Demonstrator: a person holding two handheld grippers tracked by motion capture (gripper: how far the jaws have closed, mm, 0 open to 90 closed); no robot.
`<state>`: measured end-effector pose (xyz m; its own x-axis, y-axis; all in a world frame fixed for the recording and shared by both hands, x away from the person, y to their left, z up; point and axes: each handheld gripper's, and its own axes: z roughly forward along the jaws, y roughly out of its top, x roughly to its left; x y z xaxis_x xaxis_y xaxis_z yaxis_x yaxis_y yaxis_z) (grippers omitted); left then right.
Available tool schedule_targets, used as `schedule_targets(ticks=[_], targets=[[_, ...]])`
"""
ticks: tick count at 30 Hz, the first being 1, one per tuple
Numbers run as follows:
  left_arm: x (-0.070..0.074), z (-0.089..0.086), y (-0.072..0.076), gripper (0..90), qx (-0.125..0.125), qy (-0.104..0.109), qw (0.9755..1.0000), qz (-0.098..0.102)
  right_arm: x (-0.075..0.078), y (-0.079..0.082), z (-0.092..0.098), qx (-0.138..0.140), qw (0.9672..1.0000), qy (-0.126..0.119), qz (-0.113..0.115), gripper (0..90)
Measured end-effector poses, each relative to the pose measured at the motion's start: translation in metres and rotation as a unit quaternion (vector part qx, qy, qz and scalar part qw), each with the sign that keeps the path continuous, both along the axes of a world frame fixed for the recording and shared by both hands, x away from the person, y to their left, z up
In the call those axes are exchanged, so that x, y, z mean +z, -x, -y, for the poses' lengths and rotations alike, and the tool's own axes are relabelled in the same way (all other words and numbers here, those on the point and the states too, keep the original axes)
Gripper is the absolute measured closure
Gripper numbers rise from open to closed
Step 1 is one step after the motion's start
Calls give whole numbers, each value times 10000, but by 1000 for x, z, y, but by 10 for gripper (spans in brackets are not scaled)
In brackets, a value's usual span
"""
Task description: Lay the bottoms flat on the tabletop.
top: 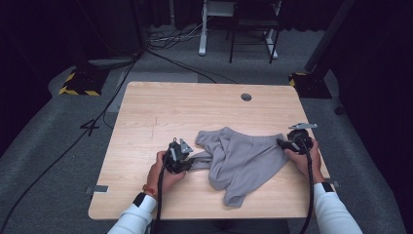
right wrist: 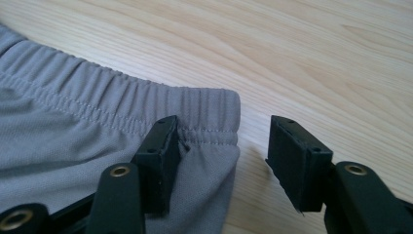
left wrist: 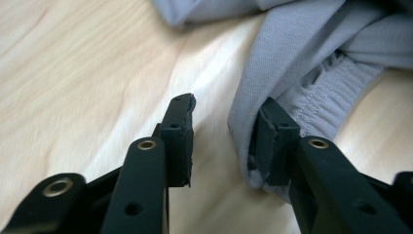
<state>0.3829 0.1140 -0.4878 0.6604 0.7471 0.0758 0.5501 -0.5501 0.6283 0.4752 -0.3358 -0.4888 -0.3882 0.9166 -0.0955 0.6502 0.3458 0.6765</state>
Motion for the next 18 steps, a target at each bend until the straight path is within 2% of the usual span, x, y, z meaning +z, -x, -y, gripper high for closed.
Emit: schedule_targets(ticks=[3, 5, 7, 10, 13, 15, 16, 18], targets=[[1, -8, 15, 585, -48, -127, 9999, 68, 0, 1, 9, -146, 9999, 39, 51, 439], [2, -16, 24, 575, -33, -179, 9998, 29, 0, 0, 16, -304, 9995, 45, 53, 438], [1, -26, 33, 573, 33, -49, 10000, -52, 0, 1, 21, -411, 9991, 85, 63, 435], [2, -41, 46, 557, 97, -77, 9998, -154, 1, 1, 29, -562, 9981, 252, 55, 435], [3, -54, 58, 548, 62, 61, 9992, -379, 3, 1, 36, -750, 9966, 326, 14, 435], [3, -57, 61, 517, 81, 82, 9992, -383, 4, 1, 40, -789, 9964, 311, -41, 435], [5, -58, 63, 512, -20, 153, 9991, -392, 4, 1, 41, -785, 9965, 281, -63, 440], [12, -54, 59, 485, -66, 221, 9995, -219, 7, 2, 40, -749, 9970, 198, 3, 455]])
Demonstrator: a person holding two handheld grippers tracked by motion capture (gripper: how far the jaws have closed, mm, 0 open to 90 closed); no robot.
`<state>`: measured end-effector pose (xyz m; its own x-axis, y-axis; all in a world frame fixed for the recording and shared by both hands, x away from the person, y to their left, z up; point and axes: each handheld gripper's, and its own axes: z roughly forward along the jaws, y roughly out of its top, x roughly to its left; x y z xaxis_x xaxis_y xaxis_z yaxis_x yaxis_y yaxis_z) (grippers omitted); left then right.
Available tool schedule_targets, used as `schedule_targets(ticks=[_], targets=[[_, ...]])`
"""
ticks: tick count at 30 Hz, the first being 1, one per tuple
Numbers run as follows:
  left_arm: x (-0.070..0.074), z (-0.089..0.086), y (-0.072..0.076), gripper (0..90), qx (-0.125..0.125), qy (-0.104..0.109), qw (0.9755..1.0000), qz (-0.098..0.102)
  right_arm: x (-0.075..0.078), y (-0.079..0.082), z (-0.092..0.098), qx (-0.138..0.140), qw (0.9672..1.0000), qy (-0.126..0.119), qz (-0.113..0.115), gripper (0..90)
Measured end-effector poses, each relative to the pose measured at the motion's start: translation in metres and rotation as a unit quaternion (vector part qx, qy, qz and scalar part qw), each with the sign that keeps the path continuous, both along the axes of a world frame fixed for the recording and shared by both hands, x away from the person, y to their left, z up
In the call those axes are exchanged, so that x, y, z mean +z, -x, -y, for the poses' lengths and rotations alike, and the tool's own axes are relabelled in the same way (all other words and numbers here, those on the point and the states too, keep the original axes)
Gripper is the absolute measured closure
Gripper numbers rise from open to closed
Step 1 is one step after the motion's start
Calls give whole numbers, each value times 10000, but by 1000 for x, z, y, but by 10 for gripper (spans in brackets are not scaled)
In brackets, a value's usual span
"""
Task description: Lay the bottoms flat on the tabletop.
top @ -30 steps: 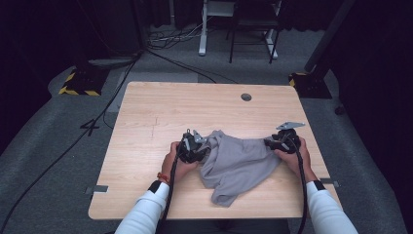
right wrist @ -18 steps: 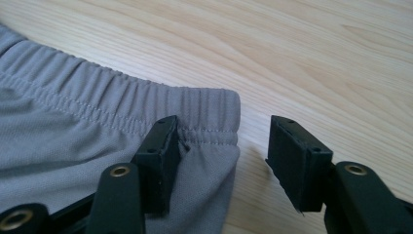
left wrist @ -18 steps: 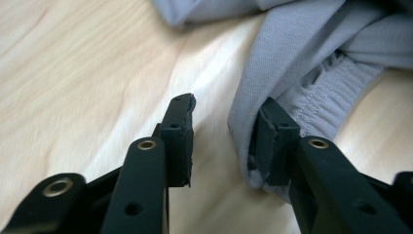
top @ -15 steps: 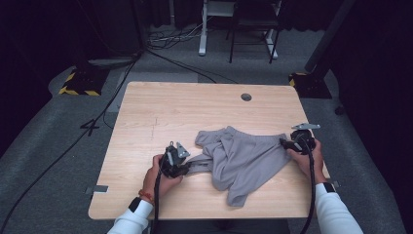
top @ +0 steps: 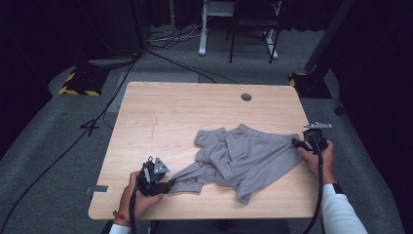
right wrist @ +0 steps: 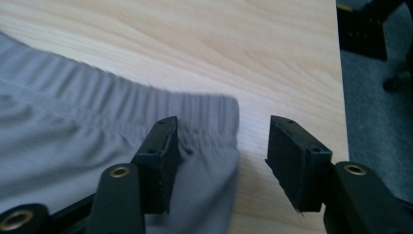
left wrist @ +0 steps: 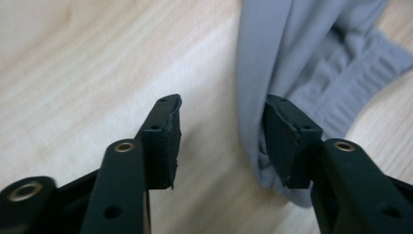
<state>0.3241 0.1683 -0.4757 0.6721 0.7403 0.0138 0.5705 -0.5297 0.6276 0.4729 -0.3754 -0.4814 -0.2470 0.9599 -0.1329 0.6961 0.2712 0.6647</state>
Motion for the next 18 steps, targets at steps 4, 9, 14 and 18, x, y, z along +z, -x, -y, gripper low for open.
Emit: schedule_targets(ticks=[4, 9, 14, 18], targets=[[18, 16, -26, 412, 59, 284, 9991, 306, 11, 5, -18, 447, 9985, -190, 269, 462], [22, 54, -87, 395, 90, 185, 9986, 491, 16, 10, -61, 1307, 9905, -161, 388, 461], [7, 83, -130, 394, 114, 87, 9996, 260, 5, 4, -87, 1784, 9837, -108, 195, 486], [-8, 104, -144, 449, 93, 17, 9999, 42, -2, -3, -81, 1806, 9834, -177, 31, 513]])
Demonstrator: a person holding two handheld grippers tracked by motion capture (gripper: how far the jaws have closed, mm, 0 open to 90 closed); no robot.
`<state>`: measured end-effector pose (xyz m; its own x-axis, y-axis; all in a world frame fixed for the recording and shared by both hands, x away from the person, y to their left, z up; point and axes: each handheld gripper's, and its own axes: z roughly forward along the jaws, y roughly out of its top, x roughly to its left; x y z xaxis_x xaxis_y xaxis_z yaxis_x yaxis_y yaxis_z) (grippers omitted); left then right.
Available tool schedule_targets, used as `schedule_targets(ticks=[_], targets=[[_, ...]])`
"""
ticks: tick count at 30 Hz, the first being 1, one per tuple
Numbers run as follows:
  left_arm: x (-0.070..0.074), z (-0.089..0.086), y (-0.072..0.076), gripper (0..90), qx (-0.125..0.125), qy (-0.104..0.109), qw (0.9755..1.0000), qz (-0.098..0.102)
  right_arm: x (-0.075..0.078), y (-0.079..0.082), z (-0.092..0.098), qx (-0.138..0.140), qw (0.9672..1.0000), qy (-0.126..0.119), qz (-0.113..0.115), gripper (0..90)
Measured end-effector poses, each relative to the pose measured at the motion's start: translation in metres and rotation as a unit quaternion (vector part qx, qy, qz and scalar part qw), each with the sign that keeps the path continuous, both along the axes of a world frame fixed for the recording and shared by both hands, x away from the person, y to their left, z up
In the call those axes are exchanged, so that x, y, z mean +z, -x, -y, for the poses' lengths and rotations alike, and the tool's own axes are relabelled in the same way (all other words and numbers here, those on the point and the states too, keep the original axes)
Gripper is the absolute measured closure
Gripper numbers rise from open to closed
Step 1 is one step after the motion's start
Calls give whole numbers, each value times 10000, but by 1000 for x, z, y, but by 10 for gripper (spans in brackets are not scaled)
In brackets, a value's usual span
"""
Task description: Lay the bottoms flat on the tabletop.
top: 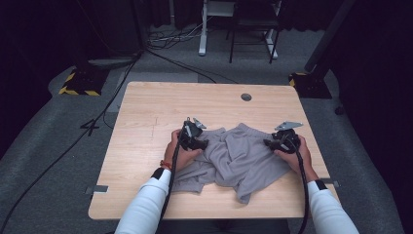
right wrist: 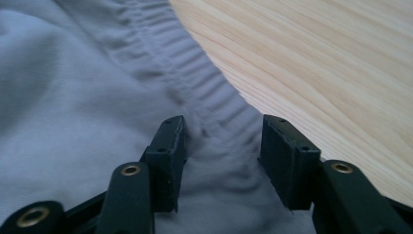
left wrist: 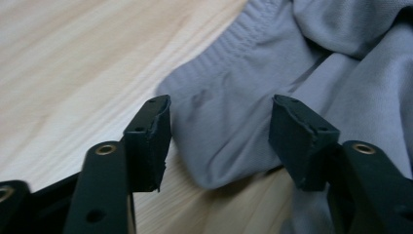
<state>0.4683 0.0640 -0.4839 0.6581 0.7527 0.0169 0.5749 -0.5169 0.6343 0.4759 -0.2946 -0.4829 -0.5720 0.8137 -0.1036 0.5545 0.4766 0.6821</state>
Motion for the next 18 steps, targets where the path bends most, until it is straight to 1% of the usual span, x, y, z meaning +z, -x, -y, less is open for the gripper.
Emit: schedule_targets(ticks=[1, 2, 3, 4, 5, 7, 9, 10, 11, 12, 13, 14, 15, 16, 17, 18], targets=[[0, 0, 0, 482, 0, 0, 10000, 0, 0, 0, 0, 0, 10000, 0, 0, 513], [-4, 4, 4, 482, -77, -126, 9999, 89, -1, -1, 3, -74, 10000, 23, -27, 524], [-4, 4, 11, 531, -155, -139, 9996, 181, -2, -3, 10, -162, 9998, 29, -66, 548], [-4, 4, 14, 537, -167, -138, 9996, 185, -2, -3, 13, -223, 9997, 73, -78, 577], [-4, 3, 17, 541, -178, -155, 9996, 175, -3, -4, 16, -277, 9995, 109, -72, 581], [-3, -1, 24, 532, -193, -168, 9995, 162, -4, -5, 21, -415, 9990, 179, -38, 594], [-5, -7, 32, 514, -154, -99, 9997, 182, -4, -5, 27, -657, 9976, 236, 0, 593], [-4, -11, 35, 495, -136, -60, 9998, 126, -4, -6, 32, -754, 9969, 212, 6, 593], [-4, -14, 39, 494, -184, -67, 9998, 107, -4, -6, 36, -850, 9962, 173, -18, 592], [-4, -14, 39, 484, -184, -67, 9998, 107, -4, -6, 36, -850, 9962, 173, -18, 592], [-3, -18, 46, 479, -199, -96, 9996, 163, -4, -7, 44, -1011, 9947, 182, -39, 587], [0, -25, 55, 472, -230, 8, 9995, 197, -4, -7, 45, -1051, 9942, 209, -11, 584], [2, -28, 60, 446, -295, 135, 9993, 163, -3, -7, 47, -1106, 9935, 263, -21, 577], [6, -30, 66, 426, -434, 231, 9987, 120, -3, -7, 49, -1128, 9932, 289, -9, 568], [9, -31, 72, 419, -526, 293, 9981, 144, -3, -7, 50, -1139, 9930, 309, -18, 558], [11, -31, 79, 410, -599, 265, 9976, 218, -2, -6, 50, -1170, 9926, 323, -37, 544]])
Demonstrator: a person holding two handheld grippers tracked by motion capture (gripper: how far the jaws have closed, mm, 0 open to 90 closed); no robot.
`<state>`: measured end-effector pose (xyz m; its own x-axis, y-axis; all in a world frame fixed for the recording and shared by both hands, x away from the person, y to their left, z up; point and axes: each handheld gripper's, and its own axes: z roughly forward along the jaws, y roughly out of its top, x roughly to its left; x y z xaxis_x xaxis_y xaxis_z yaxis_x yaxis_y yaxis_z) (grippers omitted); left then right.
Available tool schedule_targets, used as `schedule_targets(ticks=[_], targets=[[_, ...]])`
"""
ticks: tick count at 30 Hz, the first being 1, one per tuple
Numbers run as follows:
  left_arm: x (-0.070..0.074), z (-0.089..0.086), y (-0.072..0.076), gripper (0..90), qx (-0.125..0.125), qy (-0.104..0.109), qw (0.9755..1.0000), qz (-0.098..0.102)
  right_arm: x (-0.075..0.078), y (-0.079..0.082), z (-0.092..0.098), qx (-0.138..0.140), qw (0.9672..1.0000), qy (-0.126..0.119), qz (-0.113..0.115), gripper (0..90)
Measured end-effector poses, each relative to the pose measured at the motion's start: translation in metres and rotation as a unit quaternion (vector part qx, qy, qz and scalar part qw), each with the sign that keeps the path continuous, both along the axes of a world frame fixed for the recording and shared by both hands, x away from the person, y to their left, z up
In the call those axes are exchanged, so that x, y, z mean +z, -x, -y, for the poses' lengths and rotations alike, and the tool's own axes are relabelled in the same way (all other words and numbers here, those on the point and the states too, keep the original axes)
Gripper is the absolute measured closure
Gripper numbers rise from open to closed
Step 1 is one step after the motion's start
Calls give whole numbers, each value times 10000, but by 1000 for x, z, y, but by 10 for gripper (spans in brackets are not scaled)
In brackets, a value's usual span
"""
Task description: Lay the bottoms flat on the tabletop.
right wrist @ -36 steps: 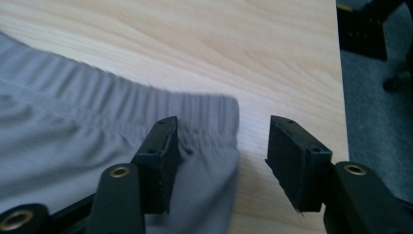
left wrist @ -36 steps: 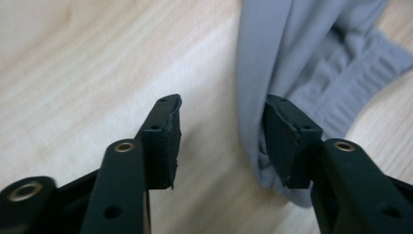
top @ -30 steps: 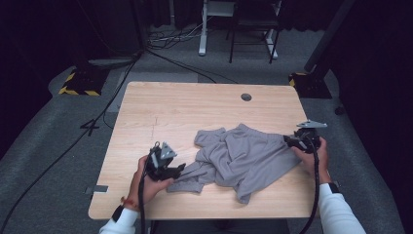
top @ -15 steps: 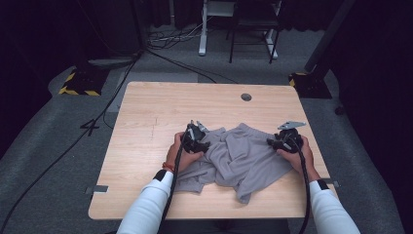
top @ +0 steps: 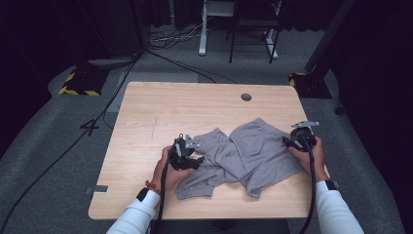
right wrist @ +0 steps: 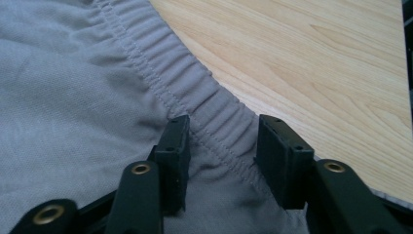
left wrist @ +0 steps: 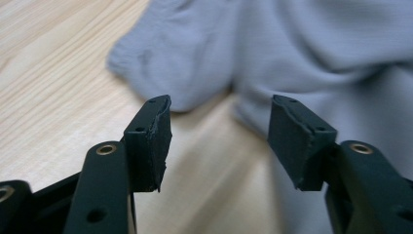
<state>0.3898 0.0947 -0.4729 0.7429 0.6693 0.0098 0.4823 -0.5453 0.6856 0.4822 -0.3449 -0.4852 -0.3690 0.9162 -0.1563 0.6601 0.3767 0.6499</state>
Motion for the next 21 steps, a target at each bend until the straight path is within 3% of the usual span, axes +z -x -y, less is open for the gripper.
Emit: schedule_targets(ticks=[1, 3, 7, 10, 12, 15, 17, 21], targets=[[0, 0, 0, 409, 0, 0, 10000, 0, 0, 0, 0, 0, 10000, 0, 0, 544], [0, 4, 18, 424, -285, -35, 9996, 15, 3, 2, -1, 32, 10000, 27, 73, 491], [-12, 11, 33, 514, -640, -342, 9972, -185, 11, 8, -10, 649, 9960, -577, 217, 462], [-14, 11, 38, 570, -679, -307, 9970, -188, 11, 10, -20, 880, 9939, -641, 180, 457], [-15, 8, 43, 593, -727, -267, 9967, -236, 5, 12, -32, 1076, 9930, -458, 140, 468], [-16, -3, 51, 619, -766, -156, 9966, -265, -3, 8, -35, 979, 9950, -211, 37, 476], [-16, -14, 55, 618, -684, -113, 9969, -371, -4, 5, -28, 858, 9955, -396, -7, 482], [-17, -41, 60, 631, -403, 3, 9982, -448, -4, -3, -11, 426, 9979, -479, -50, 482]])
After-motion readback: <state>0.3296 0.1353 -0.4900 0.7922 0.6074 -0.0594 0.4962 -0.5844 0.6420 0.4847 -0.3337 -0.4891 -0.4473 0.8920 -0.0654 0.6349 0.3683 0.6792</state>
